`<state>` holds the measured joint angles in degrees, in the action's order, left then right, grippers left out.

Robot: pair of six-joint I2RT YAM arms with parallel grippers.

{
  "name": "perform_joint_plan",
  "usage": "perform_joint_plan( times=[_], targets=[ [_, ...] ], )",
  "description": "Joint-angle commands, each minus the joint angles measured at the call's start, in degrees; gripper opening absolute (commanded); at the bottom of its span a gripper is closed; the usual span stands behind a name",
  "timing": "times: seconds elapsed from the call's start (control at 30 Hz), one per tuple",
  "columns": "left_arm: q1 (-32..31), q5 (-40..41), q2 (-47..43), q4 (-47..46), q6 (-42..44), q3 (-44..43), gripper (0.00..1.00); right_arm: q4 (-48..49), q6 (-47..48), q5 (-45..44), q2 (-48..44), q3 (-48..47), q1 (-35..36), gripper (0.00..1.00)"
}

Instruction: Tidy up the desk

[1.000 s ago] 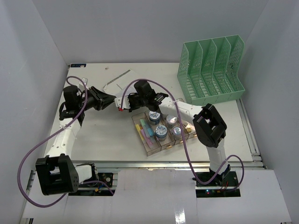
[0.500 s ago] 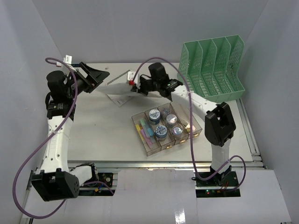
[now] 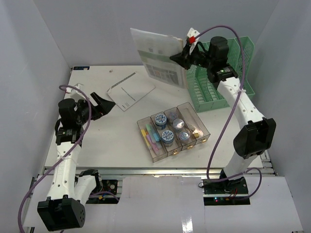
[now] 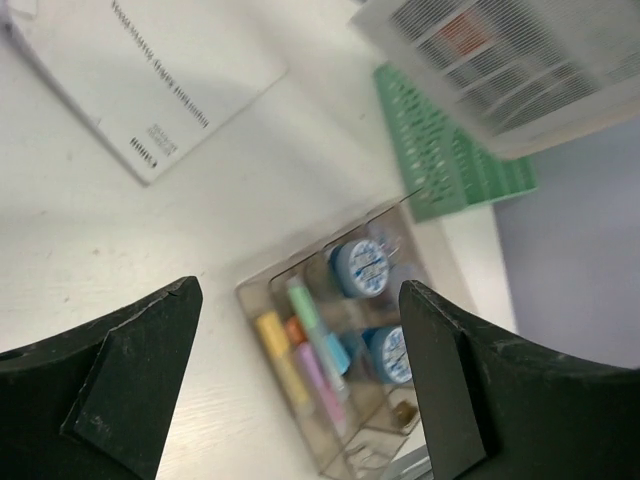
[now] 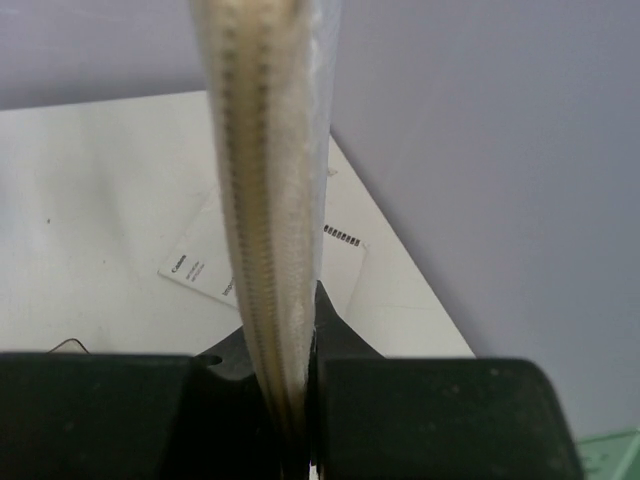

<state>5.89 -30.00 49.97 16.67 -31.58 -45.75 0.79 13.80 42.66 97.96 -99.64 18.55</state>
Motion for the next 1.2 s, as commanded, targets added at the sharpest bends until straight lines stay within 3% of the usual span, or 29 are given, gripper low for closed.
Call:
perform_joint_plan(
  times=[0.0, 0.3, 0.6, 1.17],
  targets=[
    [0.2, 0.1, -0.5, 0.6, 8.3, 4.2, 0.91, 9.4, -10.2, 0.6, -6.9, -0.4, -3.2, 0.08],
    [0.2, -0.1, -0.6, 0.7, 14.0, 9.9, 0.91, 9.4, -16.4, -12.7, -16.6, 5.1, -8.2, 0.08],
    [0.1, -1.9, 0.1, -0.2, 13.7, 10.6, 0.91, 7.0, -12.3, -31.0, -25.7, 9.9, -11.6, 0.08],
    [-1.0, -1.6, -1.5, -0.4, 13.4, 10.9, 0.91, 16.0, -10.1, -38.7, -29.5, 28.0, -13.5, 0.08]
  ],
)
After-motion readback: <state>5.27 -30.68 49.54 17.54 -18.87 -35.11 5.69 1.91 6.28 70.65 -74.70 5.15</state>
